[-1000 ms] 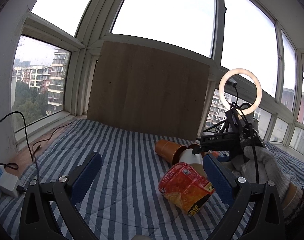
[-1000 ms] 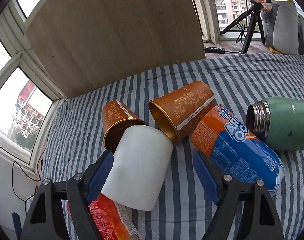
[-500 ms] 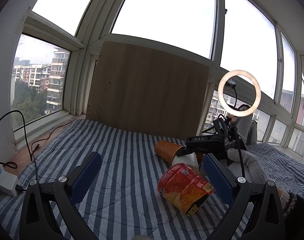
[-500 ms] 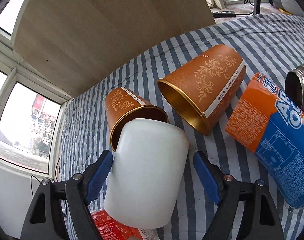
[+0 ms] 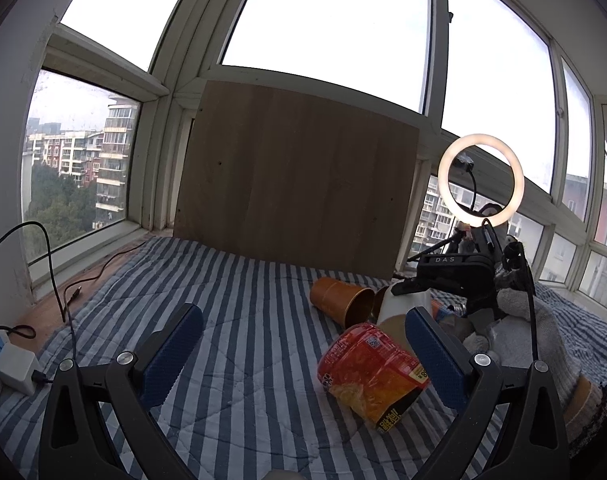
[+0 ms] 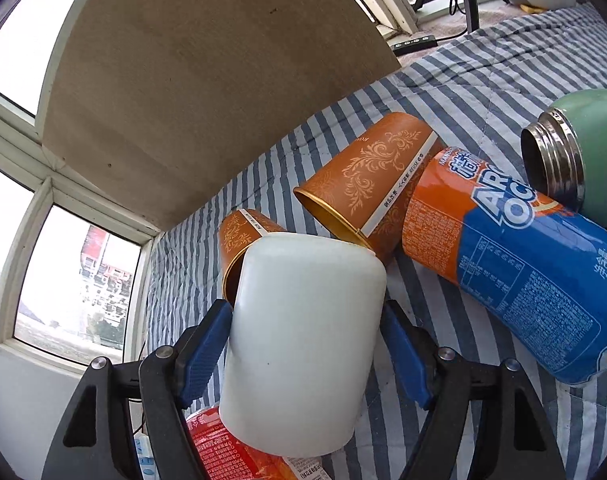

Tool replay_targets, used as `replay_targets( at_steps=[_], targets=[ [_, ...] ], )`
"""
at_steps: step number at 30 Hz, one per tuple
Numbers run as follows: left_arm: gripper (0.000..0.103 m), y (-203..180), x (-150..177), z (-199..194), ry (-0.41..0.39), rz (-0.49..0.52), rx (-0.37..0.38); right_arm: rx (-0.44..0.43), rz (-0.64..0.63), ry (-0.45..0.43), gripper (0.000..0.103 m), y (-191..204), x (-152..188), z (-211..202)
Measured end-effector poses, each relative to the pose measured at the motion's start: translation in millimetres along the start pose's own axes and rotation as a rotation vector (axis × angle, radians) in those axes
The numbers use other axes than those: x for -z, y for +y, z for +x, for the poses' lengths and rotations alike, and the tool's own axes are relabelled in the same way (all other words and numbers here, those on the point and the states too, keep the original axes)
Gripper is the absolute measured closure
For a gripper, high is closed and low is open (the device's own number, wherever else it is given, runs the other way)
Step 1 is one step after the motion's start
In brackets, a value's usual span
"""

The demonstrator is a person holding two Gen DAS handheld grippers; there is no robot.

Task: Flip cup upside down
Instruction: 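Lift the white cup with the right tool and turn it upright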

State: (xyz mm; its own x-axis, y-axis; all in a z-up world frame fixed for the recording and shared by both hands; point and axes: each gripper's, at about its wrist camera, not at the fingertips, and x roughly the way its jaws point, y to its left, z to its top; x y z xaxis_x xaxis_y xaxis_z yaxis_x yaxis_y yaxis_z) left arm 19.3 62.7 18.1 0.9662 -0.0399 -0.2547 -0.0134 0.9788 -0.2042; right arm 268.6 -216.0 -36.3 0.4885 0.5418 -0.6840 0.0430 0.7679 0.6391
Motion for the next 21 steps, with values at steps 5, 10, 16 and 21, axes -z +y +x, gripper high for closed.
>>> replay_targets(
  at_steps=[5,10,16,21],
  targets=[
    [0.000,-1,2,6,0.008,0.013,-0.023,-0.038,0.009,-0.054,0.031,-5,-1,-45],
    [0.000,1,3,13,0.028,0.014,-0.043,-0.074,0.038,-0.079,0.030,-21,19,-86],
    [0.000,-11,8,24,0.069,0.065,-0.018,-0.059,0.120,-0.036,0.030,-63,75,-106],
    [0.000,-34,16,34,0.133,0.151,0.038,-0.030,0.188,-0.005,0.030,-101,111,-115]
  ],
)
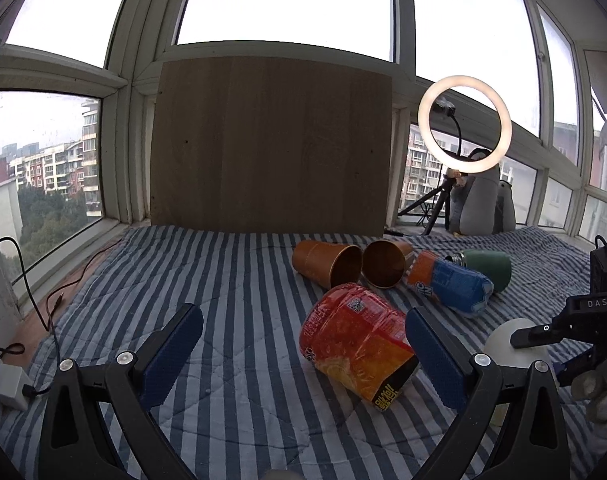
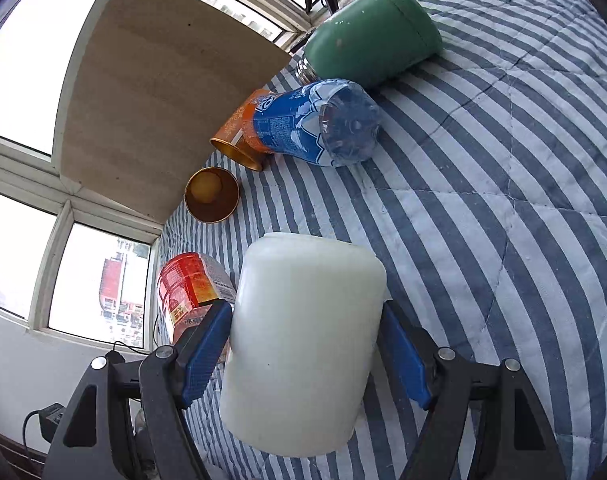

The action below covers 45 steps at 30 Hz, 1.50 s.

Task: Flip cup upside down
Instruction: 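Lift the white cup with the right tool and turn it upright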

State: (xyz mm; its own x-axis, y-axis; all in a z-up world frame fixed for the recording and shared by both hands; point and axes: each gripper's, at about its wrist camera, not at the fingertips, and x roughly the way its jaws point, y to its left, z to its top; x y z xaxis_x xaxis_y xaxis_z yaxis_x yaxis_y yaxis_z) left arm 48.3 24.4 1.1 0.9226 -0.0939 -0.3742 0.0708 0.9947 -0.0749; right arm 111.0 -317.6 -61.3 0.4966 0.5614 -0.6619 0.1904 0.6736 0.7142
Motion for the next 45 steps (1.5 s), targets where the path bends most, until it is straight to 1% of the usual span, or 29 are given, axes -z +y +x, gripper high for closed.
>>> replay_targets(
  at_steps=[1,3,5,7,8,9,12,15,16,18,21,23,26,30,33,36,39,40,42,45],
  targets=[
    [0.000,-5,0,2,0.019,0.014,0.017,0.007,-0.005,0.001,0.030,-4,3,-2],
    [0.000,-15,-1,3,0.047,0.031,0.058,-0.008,-0.009,-0.006,0.030,-9,8,-9],
    [0.000,-27,-4,5,0.086,0.049,0.123,0.001,-0.038,-0.018,0.030,-7,9,-19],
    [0.000,-40,-10,8,0.133,0.066,0.194,0.044,-0.101,-0.039,0.029,-1,10,-27],
    [0.000,-50,-12,9,0.162,0.082,0.239,0.059,-0.128,-0.053,0.028,1,11,-33],
    [0.000,-59,-14,10,0.183,0.102,0.269,0.061,-0.150,-0.066,0.025,3,13,-38],
    [0.000,-91,-19,12,0.208,0.159,0.313,0.072,-0.196,-0.098,0.022,1,20,-55],
    [0.000,-127,-23,22,0.276,0.229,0.368,0.102,-0.224,-0.145,0.022,-7,24,-73],
    [0.000,-140,-24,28,0.310,0.247,0.387,0.114,-0.228,-0.159,0.022,-11,27,-79],
    [0.000,-165,-24,44,0.402,0.281,0.422,0.131,-0.235,-0.180,0.022,-20,31,-90],
    [0.000,-199,-20,68,0.542,0.341,0.447,0.188,-0.262,-0.238,0.022,-32,39,-108],
    [0.000,-220,-17,80,0.604,0.392,0.429,0.223,-0.275,-0.277,0.022,-40,44,-120],
    [0.000,-248,-10,96,0.674,0.483,0.406,0.241,-0.271,-0.315,0.022,-50,48,-136],
    [0.001,-274,4,105,0.739,0.596,0.361,0.241,-0.256,-0.342,0.022,-62,49,-150],
    [0.001,-287,13,109,0.764,0.664,0.328,0.237,-0.243,-0.355,0.022,-68,49,-156],
    [0.002,-292,21,114,0.799,0.687,0.309,0.229,-0.237,-0.359,0.022,-73,49,-158],
    [0.004,-294,26,117,0.816,0.700,0.304,0.222,-0.234,-0.356,0.022,-75,49,-157],
    [0.005,-296,27,117,0.819,0.704,0.306,0.223,-0.235,-0.355,0.022,-76,48,-156],
    [0.013,-298,30,118,0.829,0.709,0.310,0.223,-0.240,-0.352,0.022,-76,49,-154],
    [0.017,-299,34,120,0.841,0.704,0.327,0.225,-0.246,-0.349,0.022,-75,50,-151]
  ],
)
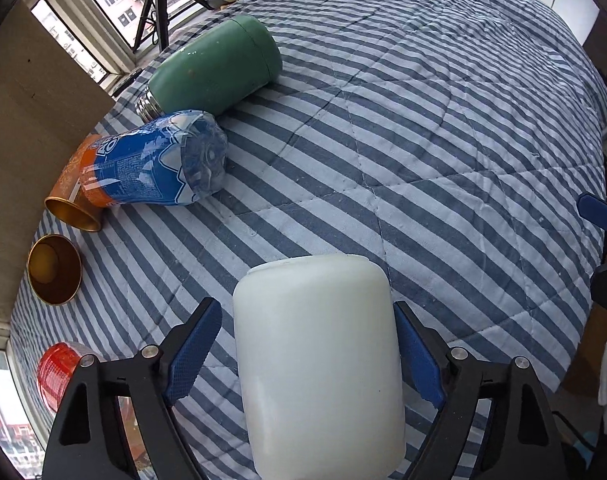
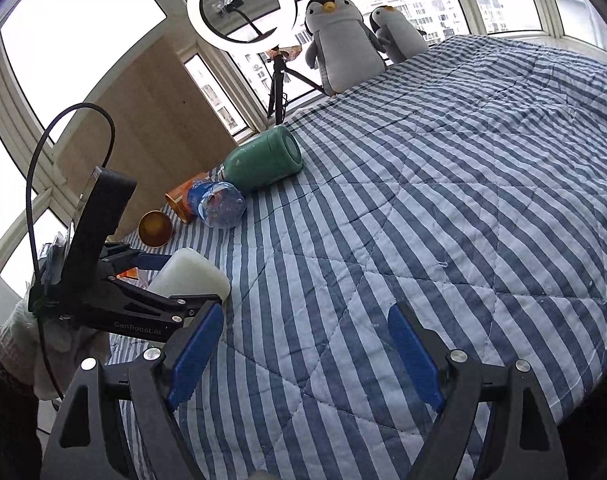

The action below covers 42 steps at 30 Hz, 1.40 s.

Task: Flip cup upside down
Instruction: 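Lift the white cup with the right tool and turn it upright, then rotate the right tool so the white cup's base faces up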

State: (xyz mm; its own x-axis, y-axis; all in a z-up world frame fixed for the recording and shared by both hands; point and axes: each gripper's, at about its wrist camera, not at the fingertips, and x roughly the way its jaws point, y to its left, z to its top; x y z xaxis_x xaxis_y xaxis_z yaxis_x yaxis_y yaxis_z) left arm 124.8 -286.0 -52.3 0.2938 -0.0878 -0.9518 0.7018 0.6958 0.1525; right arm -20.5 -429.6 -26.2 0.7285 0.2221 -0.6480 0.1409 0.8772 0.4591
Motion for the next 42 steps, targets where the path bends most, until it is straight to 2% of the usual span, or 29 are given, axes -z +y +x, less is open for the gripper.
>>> replay_targets(
  at_steps=[2,6,12,21,26,31,42],
  targets=[
    [0.023,1,1,1,-0.006,-0.006,0.018,0.005,-0.007,-0.004,0.022,2,1,0],
    [0.023,5,3,-1,-0.028,-0.023,0.033,0.008,-0.011,-0.010,0.022,4,2,0],
    [0.023,28,15,-17,-0.110,-0.104,0.077,0.013,-0.013,-0.010,0.022,6,4,1],
    [0.025,67,45,-58,-0.352,-0.252,0.112,0.007,-0.035,-0.020,0.022,17,5,2],
    [0.025,70,63,-74,-0.468,-0.270,0.056,0.022,-0.071,-0.037,0.022,26,7,5],
    [0.026,63,69,-77,-0.503,-0.256,0.024,0.032,-0.097,-0.064,0.022,34,9,6],
    [0.026,44,65,-63,-0.504,-0.234,0.036,0.027,-0.131,-0.089,0.022,43,14,5]
  ],
)
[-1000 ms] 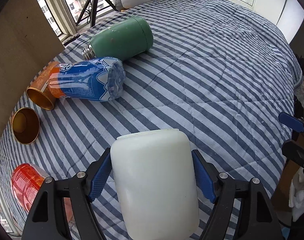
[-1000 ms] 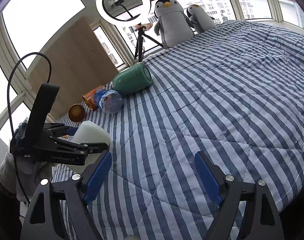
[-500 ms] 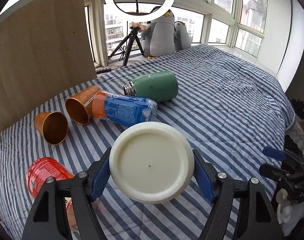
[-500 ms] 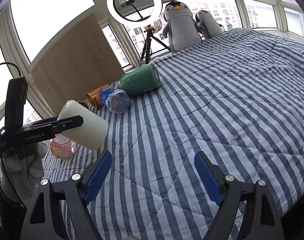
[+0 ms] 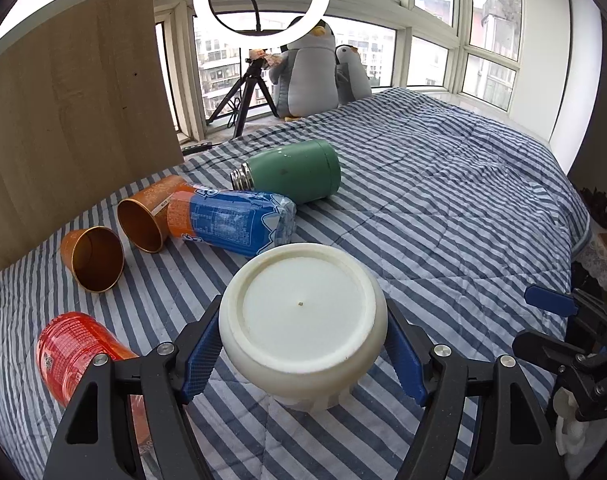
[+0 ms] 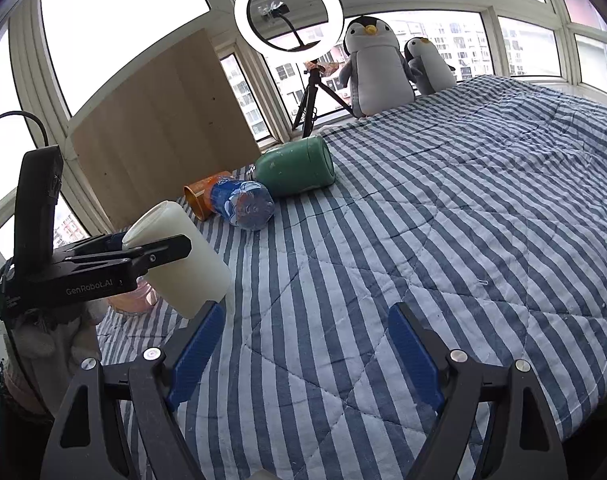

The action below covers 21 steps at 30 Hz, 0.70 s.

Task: Flip cup upside down
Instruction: 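Rotate the right tool so the white cup's base faces up, then lower the inverted white cup onto the bedspread and open the right tool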

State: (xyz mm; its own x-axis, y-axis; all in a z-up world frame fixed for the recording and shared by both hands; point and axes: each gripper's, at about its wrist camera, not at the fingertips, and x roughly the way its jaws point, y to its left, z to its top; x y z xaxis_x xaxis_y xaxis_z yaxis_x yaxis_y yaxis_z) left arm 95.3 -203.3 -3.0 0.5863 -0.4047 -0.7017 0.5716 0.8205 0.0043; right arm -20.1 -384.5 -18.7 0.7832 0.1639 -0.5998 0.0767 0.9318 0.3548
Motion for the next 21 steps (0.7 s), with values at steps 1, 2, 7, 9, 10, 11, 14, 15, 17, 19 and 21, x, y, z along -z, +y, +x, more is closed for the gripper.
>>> replay_targets(
  at_steps=[1,2,7,9,10,11,14,15,17,19,21],
  targets=[
    [0.026,-1,2,1,-0.004,0.002,-0.001,0.005,-0.005,-0.005,0.022,1,0,0],
    [0.026,-3,3,1,-0.008,0.006,-0.005,0.008,-0.010,-0.011,0.022,1,0,-1],
    [0.026,-10,10,3,-0.024,0.027,-0.013,0.029,-0.036,-0.037,0.022,3,0,-2],
    [0.026,-10,10,5,-0.024,0.026,-0.009,0.034,-0.044,-0.043,0.022,4,1,-3],
    [0.026,-10,11,6,-0.025,0.023,-0.008,0.035,-0.048,-0.045,0.022,5,1,-2],
    [0.026,-10,11,6,-0.028,0.021,-0.010,0.036,-0.051,-0.047,0.022,5,1,-2],
    [0.026,-11,11,8,-0.032,0.019,-0.007,0.042,-0.060,-0.053,0.022,5,1,-3],
    [0.026,-11,11,8,-0.034,0.019,-0.005,0.047,-0.063,-0.057,0.022,5,2,-3],
    [0.023,-13,11,8,-0.040,0.024,-0.016,0.054,-0.069,-0.062,0.022,5,2,-4],
    [0.018,-14,11,5,-0.055,0.028,-0.031,0.056,-0.070,-0.062,0.022,5,3,-4],
    [0.017,-15,10,0,-0.073,0.030,-0.039,0.054,-0.066,-0.064,0.022,3,2,-4]
  ],
)
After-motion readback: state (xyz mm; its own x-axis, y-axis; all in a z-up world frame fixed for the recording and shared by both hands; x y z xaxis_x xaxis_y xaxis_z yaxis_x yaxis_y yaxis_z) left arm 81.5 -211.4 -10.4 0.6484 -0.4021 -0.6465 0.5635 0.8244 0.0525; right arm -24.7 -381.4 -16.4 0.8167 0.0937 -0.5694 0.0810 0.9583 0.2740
